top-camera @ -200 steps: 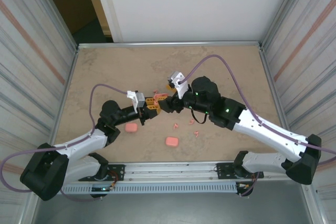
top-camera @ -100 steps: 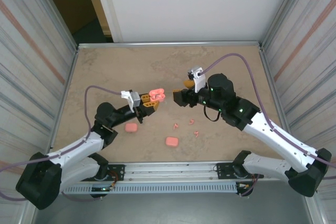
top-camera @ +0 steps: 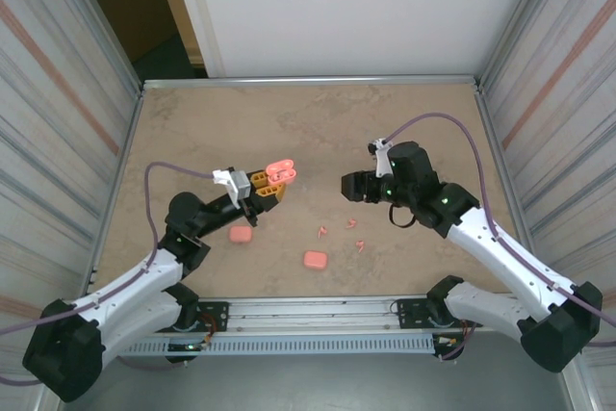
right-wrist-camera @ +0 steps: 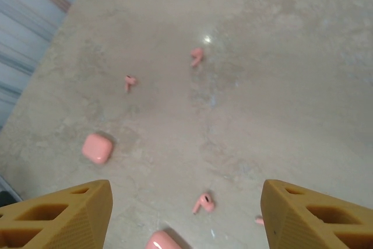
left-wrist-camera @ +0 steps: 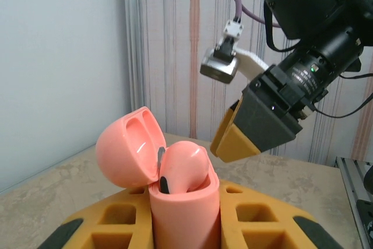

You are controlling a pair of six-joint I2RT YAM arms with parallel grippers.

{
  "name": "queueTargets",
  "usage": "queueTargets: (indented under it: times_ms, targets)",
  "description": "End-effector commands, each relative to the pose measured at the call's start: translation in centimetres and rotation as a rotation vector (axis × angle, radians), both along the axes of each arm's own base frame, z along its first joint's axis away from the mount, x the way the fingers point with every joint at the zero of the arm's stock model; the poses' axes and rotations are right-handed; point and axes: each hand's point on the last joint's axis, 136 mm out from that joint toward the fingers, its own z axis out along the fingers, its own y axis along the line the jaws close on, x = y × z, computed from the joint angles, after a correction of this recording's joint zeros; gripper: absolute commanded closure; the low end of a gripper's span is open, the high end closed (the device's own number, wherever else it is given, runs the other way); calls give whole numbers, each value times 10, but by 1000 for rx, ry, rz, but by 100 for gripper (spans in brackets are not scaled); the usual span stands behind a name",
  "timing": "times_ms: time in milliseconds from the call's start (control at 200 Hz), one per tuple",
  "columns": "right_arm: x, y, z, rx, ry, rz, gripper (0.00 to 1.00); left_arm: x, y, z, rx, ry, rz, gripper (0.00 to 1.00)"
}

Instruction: Insert the wireless bluetooth earbuds into the charging case

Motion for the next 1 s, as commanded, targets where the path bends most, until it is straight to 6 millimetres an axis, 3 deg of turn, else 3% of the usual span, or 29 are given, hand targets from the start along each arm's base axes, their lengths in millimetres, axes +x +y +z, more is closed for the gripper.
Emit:
queueTargets:
  times_ms: [0,185,511,992]
  targets:
    - [-10,-17,-28,-24,116,-64,35,-5,2,11,-9,-46,3,100]
    - [-15,-29,-63,-70,216,-124,42,-7,2,12,-9,-50,-1,100]
    - [-18,-25,-113,-124,355,-126,52,-8,3,14,-18,-54,-5,100]
    - [-8,-12,-158,-144,453,-143,60,-10,4,12,-15,-49,-4,100]
